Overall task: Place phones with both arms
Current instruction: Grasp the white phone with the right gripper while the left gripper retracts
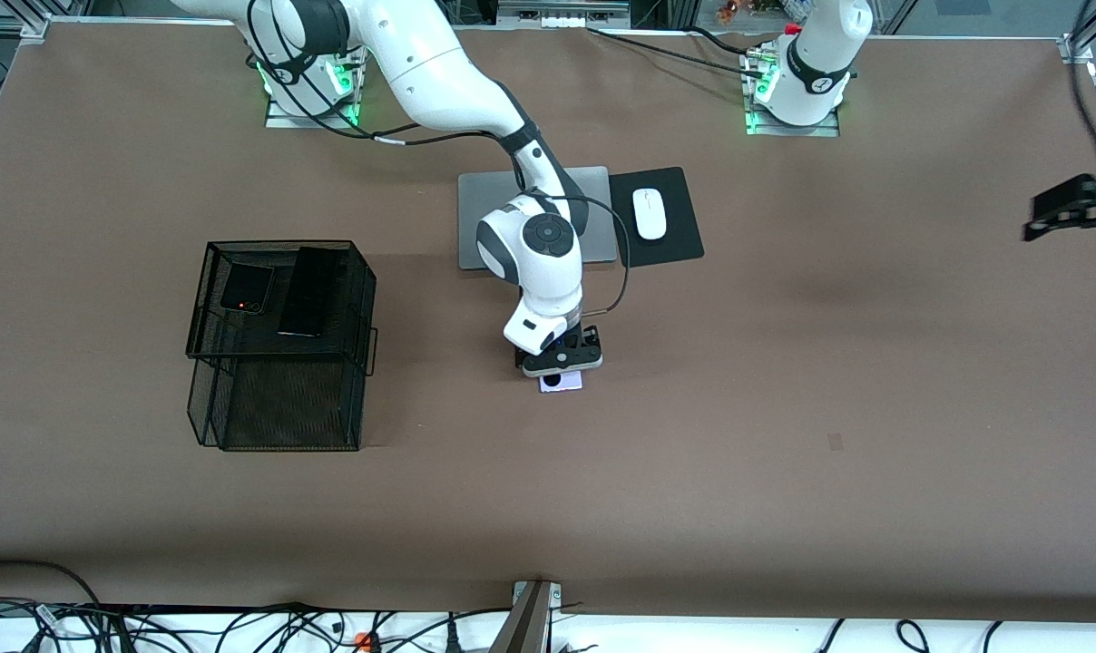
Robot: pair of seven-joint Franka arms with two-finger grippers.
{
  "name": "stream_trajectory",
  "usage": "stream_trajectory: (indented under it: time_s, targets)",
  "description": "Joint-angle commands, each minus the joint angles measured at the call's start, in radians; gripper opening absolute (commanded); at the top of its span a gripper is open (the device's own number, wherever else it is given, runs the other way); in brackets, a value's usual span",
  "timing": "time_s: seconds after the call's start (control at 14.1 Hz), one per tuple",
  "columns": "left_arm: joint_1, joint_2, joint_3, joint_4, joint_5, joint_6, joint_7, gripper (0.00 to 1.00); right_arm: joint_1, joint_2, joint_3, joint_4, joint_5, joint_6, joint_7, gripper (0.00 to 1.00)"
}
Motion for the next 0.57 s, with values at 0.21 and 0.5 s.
stream_trajectory:
  time_s: [0.21,0.5]
  targets:
    - [0.009,-0.079,-0.041,-0.043,-0.076,0.001,-0.092,1.0,0.014,0.02,-0.007,-0.007,-0.012,0.051,0.017,0.89]
    - [0.008,-0.076,-0.041,-0.071,-0.073,0.032,-0.093,1.0,0.011,-0.006,-0.013,-0.005,-0.005,0.041,0.006,0.27]
